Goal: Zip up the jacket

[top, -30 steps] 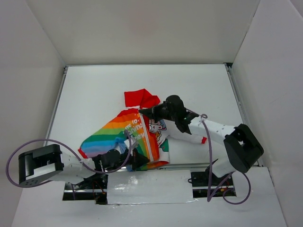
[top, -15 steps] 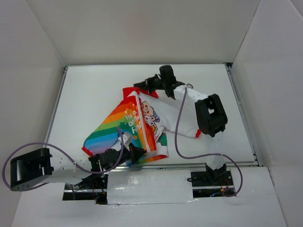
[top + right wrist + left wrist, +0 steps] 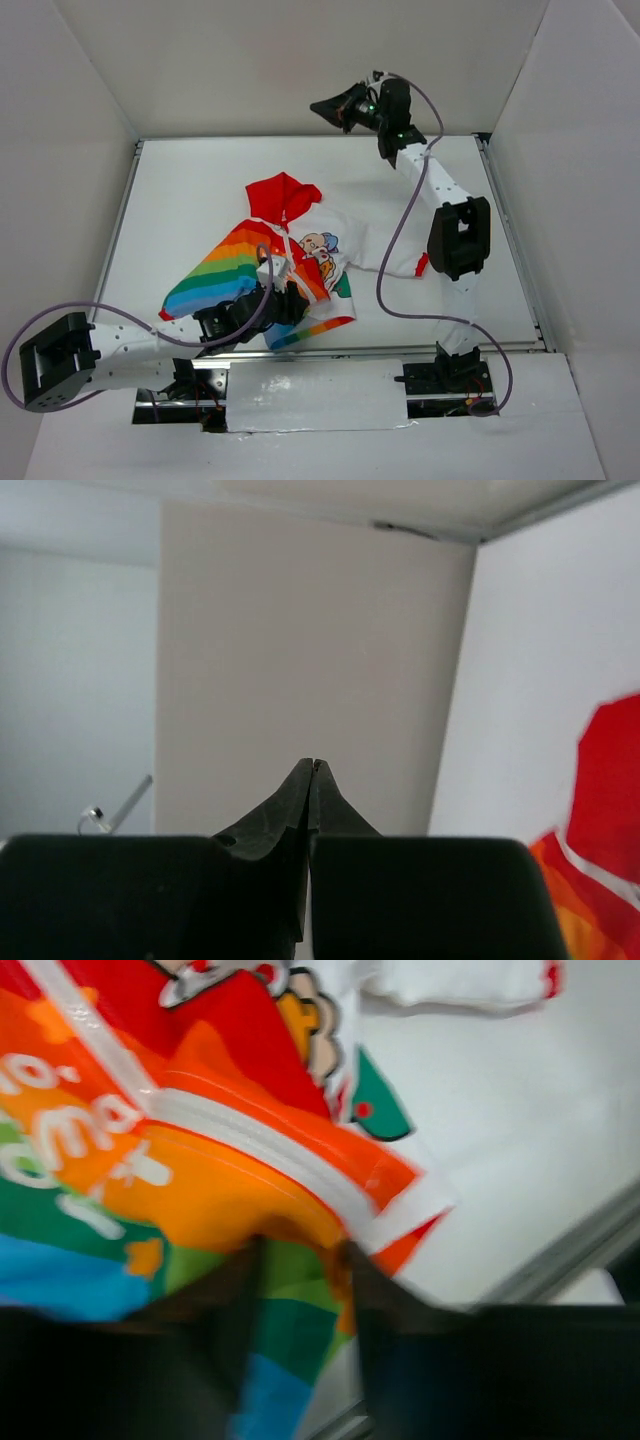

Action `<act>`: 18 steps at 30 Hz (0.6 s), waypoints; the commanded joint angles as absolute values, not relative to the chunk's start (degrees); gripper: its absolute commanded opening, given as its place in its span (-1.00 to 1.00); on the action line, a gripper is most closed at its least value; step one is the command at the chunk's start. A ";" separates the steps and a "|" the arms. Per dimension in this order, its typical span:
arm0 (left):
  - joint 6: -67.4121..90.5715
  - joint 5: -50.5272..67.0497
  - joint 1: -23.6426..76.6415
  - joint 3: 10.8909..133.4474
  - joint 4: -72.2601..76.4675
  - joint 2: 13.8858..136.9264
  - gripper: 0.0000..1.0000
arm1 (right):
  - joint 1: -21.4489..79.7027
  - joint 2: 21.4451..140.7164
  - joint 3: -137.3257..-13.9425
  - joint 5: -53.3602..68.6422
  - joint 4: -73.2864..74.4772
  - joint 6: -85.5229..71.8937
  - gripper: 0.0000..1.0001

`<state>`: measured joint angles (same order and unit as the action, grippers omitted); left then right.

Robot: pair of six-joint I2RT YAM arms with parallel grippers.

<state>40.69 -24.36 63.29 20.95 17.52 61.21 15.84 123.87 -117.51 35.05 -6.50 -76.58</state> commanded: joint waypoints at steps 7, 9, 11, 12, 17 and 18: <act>45.88 -31.64 61.53 30.40 -5.08 56.52 0.99 | 17.75 106.37 -94.06 36.39 -8.37 -55.04 0.05; 46.23 -31.29 61.35 34.61 -11.32 55.11 0.99 | 17.75 99.97 -90.36 33.94 -5.99 -49.87 0.43; 50.07 -33.99 60.82 39.87 -21.81 55.11 0.99 | 17.75 95.56 -88.87 28.51 1.82 -45.72 0.88; 51.49 -35.75 60.65 41.64 -25.28 55.19 0.99 | 17.75 93.19 -88.34 26.56 4.54 -42.22 0.89; 61.25 -46.39 53.56 51.74 -46.37 52.40 0.99 | 18.81 73.77 -82.98 14.10 22.28 -32.80 1.00; 60.91 -46.67 51.61 52.72 -47.45 51.43 0.99 | 18.90 70.61 -82.19 12.41 22.32 -31.83 1.00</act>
